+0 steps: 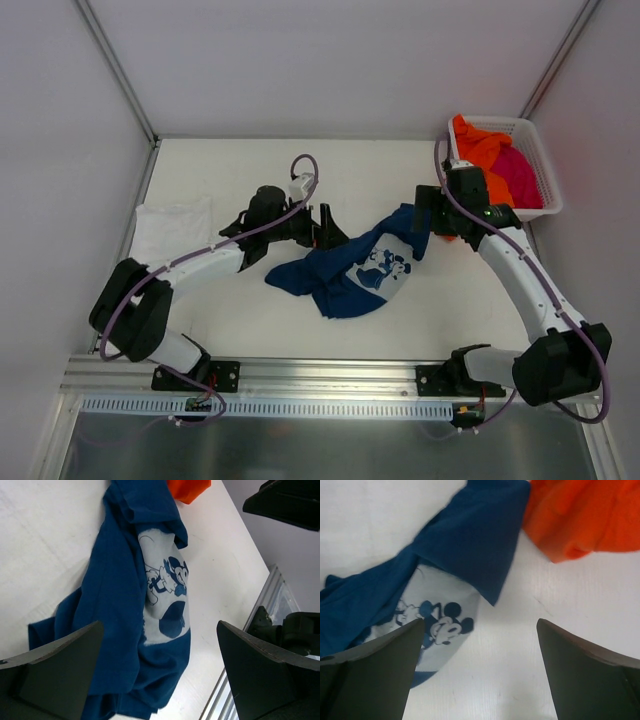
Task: Fold and stack the t-shirts
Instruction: Flatten out the tshirt
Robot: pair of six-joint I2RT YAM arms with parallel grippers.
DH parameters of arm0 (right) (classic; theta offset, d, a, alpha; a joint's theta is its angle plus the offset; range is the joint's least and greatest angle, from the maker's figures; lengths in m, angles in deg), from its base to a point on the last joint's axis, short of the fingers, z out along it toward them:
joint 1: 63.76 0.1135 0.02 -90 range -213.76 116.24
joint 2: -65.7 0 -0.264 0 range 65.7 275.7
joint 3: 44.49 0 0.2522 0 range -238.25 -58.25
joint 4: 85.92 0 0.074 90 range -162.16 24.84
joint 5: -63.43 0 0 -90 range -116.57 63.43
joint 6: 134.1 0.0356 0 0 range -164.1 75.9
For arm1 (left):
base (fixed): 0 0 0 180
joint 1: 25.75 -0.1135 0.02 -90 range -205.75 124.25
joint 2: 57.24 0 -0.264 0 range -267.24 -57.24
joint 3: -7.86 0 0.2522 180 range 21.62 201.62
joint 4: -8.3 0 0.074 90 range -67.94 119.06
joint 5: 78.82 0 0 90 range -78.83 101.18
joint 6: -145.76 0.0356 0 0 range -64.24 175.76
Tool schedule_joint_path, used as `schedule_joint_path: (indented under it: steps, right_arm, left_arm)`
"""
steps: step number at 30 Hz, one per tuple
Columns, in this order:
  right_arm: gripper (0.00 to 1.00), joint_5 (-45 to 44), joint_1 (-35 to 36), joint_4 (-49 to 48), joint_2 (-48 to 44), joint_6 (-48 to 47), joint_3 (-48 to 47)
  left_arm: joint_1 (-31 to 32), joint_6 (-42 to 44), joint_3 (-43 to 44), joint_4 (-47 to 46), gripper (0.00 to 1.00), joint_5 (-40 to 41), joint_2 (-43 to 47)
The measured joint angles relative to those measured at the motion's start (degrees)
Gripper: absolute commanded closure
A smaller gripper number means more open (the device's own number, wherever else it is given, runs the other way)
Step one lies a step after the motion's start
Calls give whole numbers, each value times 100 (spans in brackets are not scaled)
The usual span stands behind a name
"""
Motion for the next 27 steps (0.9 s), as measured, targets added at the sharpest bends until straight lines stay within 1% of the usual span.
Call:
schedule_joint_path:
  steps: [3,6,9,13,17,18,21,22,27]
  right_arm:
    - [0,175,258,-291,59,35,-2]
    - [1,251,494,-544,295,146,61]
    - [0,284,702,-782,614,319,254]
    - [0,271,925,-870,1104,496,361]
    - [1,256,1034,-975,1668,562,245]
    - [0,234,1049,-968,1832,562,146]
    - [0,170,1080,-979,2253,555,-225]
    - [0,140,1082,-979,2371,551,-382]
    - [0,-20,1104,-973,2791,481,-1139]
  left_arm:
    - [-66,-175,177,-382,1,-343,-586]
    - [-105,-389,127,-649,1,-531,-1010]
    - [-103,-570,17,-776,6,-634,-1272]
    - [-103,-702,-109,-909,9,-813,-1552]
    - [-103,-848,-195,-988,28,-907,-1628]
    - [-103,-876,-199,-1021,38,-929,-1639]
    - [-103,-944,-229,-1054,48,-955,-1637]
    - [-103,-951,-262,-1054,54,-949,-1635]
    - [-79,-953,-688,-876,64,-691,-1458]
